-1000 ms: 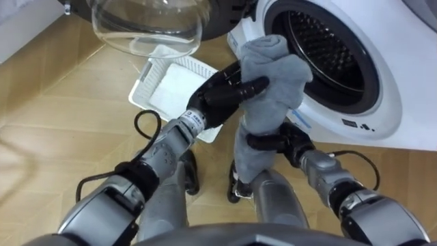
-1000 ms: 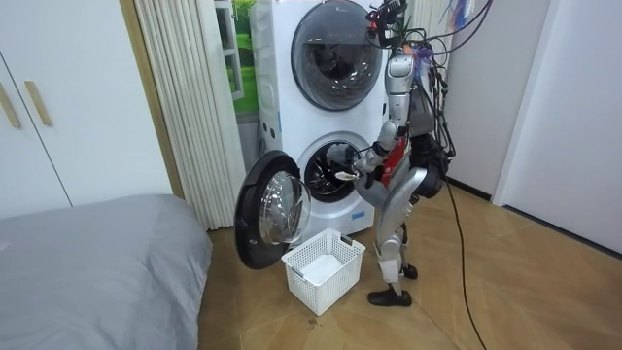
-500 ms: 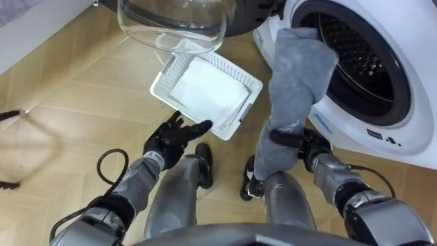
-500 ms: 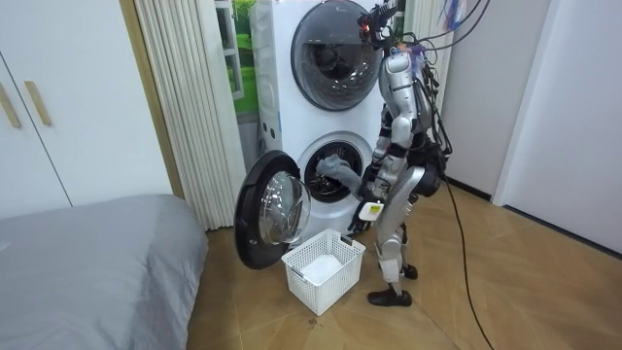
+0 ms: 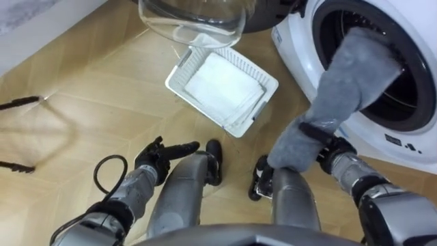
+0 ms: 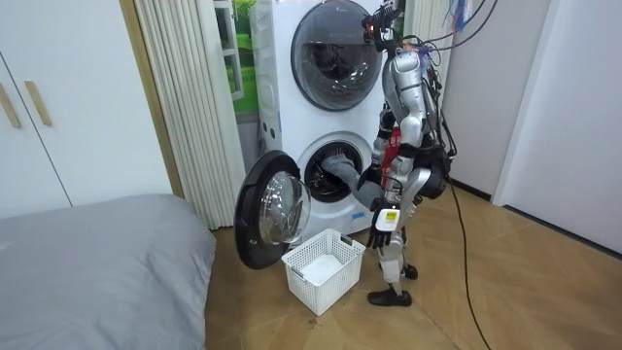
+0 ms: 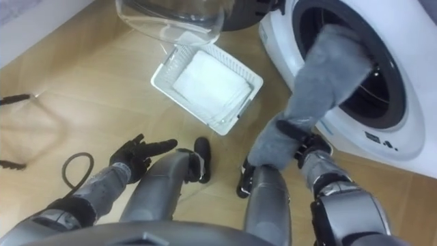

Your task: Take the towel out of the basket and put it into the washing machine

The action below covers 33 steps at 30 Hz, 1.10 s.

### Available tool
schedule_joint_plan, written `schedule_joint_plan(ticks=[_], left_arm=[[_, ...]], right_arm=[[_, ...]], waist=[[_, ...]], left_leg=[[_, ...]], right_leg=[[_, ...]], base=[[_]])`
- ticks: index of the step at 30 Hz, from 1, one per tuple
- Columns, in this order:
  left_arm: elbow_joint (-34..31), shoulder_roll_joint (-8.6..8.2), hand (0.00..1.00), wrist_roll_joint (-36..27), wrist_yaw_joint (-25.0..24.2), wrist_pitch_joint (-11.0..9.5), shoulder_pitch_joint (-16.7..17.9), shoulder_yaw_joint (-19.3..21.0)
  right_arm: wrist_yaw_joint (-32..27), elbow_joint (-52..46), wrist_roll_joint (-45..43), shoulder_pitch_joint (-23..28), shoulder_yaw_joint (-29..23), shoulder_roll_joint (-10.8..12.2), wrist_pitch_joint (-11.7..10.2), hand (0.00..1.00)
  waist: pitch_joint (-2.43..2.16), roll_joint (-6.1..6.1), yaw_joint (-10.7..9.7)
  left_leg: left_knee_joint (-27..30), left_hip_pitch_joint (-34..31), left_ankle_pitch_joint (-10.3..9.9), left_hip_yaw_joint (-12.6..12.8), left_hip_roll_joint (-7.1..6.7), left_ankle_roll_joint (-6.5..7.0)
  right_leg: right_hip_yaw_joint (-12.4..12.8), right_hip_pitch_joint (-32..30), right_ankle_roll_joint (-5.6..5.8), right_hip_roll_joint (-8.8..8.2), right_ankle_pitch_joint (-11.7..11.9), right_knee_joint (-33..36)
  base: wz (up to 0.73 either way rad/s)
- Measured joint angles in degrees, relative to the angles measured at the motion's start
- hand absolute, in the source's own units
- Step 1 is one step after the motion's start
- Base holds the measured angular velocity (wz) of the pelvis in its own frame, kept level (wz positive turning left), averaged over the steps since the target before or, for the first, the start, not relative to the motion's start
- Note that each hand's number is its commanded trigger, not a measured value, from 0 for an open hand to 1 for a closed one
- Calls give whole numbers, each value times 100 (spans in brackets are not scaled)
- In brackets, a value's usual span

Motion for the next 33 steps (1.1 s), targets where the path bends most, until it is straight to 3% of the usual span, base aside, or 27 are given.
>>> schedule_joint_plan(ticks=[3, 8, 10, 16, 19, 21, 24, 25, 26, 28, 33], left_arm=[[-126, 3, 0, 189, 41, 57, 23, 132], [-241, 225, 0, 215, 144, 102, 51, 132], [-325, 362, 0, 204, 230, 105, 97, 131], [-881, 490, 0, 324, 479, 99, 397, 168], [-1212, 530, 0, 330, 621, 81, 632, 456], [-1315, 536, 0, 401, 761, 16, 645, 649], [-1541, 547, 0, 525, 904, -11, 692, 750], [-1737, 544, 0, 565, 918, -27, 773, 751], [-1808, 544, 0, 571, 919, -44, 806, 751], [-1886, 543, 0, 632, 1000, -105, 837, 751], [-1935, 501, 0, 1071, 1154, -274, 870, 751]], right_arm=[[39, 119, 555, -102, -160, -156, 218, 100], [27, 121, 1448, -338, -264, -534, 359, 100], [-39, 106, 1784, -539, -312, -716, 403, 100], [-380, -81, 2426, -883, -619, -1145, 645, 100], [-645, -201, 2660, -1108, -762, -1208, 730, 100], [-868, -187, 2844, -1365, -997, -1220, 833, 100], [-1083, -158, 3258, -1506, -1269, -1247, 912, 100], [-1182, -158, 3300, -1549, -1354, -1248, 912, 56], [-1238, -158, 3331, -1587, -1371, -1249, 912, 0], [-1480, -159, 3503, -1728, -1379, -1251, 913, 0], [-1945, -175, 3588, -1748, -1608, -1302, 908, 0]], waist=[[8, -60, -13], [13, -262, -81], [20, -418, -122], [14, -608, -210], [17, -682, -288], [23, -803, -348], [14, -888, -447], [15, -910, -489], [15, -910, -531], [14, -910, -691], [15, -912, -774]], left_leg=[[49, -61, 0, -1, -4, 13], [217, -147, -6, 43, -4, 23], [285, -225, -6, 76, 2, 23], [431, -394, -18, 100, 38, 41], [479, -464, -33, 135, 57, 64], [512, -561, -26, 213, 45, 76], [660, -735, -41, 239, 46, 119], [672, -778, -48, 239, 15, 148], [671, -793, -48, 242, 2, 165], [694, -825, -65, 283, -19, 228], [797, -830, -165, 504, -15, 387]], right_leg=[[-17, -32, 7, -23, -24, 70], [13, -158, -10, -70, -60, 271], [38, -265, -32, -86, -95, 383], [29, -423, -30, -106, -127, 542], [43, -492, -30, -115, -138, 612], [99, -649, -29, -152, -148, 724], [61, -778, -15, -184, -170, 827], [50, -822, 3, -232, -195, 866], [43, -837, 14, -257, -202, 878], [21, -846, 66, -292, -231, 900], [-1, -853, 179, -397, -313, 1030]], base=[[6], [0], [0], [2], [-1], [4], [13], [11], [15], [11], [8]])
